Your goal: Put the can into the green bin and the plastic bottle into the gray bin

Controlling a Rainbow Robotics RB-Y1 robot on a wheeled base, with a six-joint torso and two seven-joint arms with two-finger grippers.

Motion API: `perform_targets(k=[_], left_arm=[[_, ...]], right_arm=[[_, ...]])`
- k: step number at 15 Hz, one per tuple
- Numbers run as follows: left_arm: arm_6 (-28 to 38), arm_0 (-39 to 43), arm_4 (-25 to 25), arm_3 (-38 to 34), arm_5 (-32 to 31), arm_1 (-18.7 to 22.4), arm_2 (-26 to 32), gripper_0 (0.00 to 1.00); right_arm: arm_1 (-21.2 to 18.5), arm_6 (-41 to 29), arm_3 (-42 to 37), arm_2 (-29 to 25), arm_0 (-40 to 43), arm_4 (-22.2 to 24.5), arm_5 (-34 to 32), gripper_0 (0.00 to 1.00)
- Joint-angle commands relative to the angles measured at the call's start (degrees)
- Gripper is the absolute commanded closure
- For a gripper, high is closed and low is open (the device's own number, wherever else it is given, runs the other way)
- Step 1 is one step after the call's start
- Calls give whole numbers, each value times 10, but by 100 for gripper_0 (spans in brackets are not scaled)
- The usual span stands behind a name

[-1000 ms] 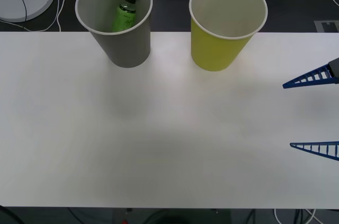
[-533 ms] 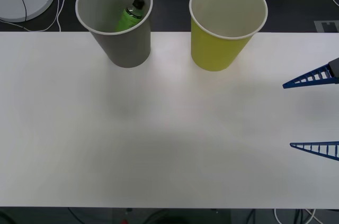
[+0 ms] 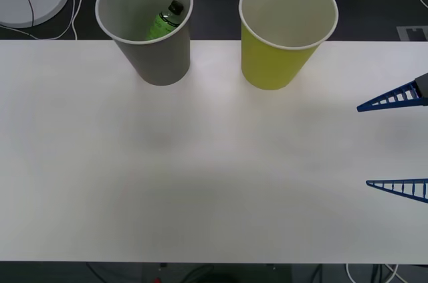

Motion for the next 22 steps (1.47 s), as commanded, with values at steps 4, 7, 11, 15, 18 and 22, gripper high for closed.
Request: perform_targets(k=[4, 7, 11, 15, 18, 22], left_arm=[[7, 38, 54, -70, 0, 62, 4, 0], [12, 78, 70, -114, 0, 86, 37, 0], [22, 154, 80, -190, 0, 111, 107, 0], [25, 243, 102, -274, 0, 135, 184, 0], [18, 319, 123, -323, 0, 141, 253, 0], [2, 429, 170, -372, 0, 141, 351, 0]], right_arm=[[0, 0, 0, 0, 0, 0, 0, 0], [0, 0, 0, 0, 0, 0, 0, 0], [0, 0, 0, 0, 0, 0, 0, 0], [0, 0, 0, 0, 0, 0, 0, 0], [0, 0, 0, 0, 0, 0, 0, 0], [0, 0, 0, 0, 0, 0, 0, 0]])
